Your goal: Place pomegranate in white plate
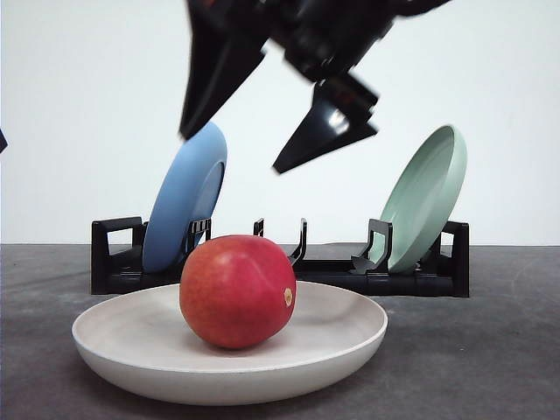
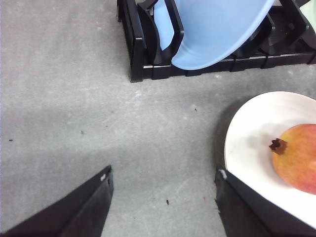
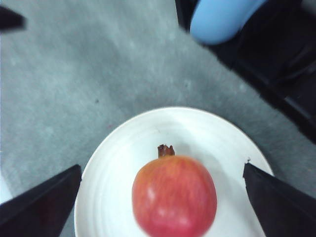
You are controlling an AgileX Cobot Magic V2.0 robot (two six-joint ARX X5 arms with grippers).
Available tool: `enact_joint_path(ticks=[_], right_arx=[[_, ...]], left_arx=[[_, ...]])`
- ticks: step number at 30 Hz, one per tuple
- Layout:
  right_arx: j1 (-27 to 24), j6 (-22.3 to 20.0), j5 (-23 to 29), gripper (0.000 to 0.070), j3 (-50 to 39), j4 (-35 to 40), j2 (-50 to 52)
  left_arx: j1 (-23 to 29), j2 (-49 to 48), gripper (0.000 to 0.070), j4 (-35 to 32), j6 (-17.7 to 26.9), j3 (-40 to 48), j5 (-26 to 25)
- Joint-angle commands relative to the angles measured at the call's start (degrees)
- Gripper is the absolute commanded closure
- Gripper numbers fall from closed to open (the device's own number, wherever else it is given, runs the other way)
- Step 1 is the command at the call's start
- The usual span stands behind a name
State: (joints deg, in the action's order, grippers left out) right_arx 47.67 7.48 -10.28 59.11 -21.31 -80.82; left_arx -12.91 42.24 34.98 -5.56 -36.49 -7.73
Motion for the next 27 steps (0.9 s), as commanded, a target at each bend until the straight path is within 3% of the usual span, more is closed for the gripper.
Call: enact_joint_path(ticks=[1,8,16,22,27], right_arx=[[-0.14,-0.80,0.26,0.0068,-1.58,0.77,0.99],[-5.11,-0.69,0.22,0.0082,-11.53,3.29,11.89],[-15.45,0.14,0.20,0.0083,-22.60,2.55,25.00],[-23.75,0.29,0.36,0.0086,-27.20,-0.34,32.71],[-27.08,-0.35,3.00,0.0085,-28.59,0.00,35.35]], left_arx=[[-0.07,0.17,0.0309,-0.39,0.37,-1.07,-0.26],[-0.07,0.17,0.0309,-0.42,0.37,-1.07,-0.26],[-0.07,0.17,0.0309,-0.42,0.37,-1.07,-0.26],[-0.07,0.17,0.0309,-0.35,0.16,-1.07,-0.26],[-0.07,0.17,0.0309,-0.38,0.13,-1.07,-0.26]])
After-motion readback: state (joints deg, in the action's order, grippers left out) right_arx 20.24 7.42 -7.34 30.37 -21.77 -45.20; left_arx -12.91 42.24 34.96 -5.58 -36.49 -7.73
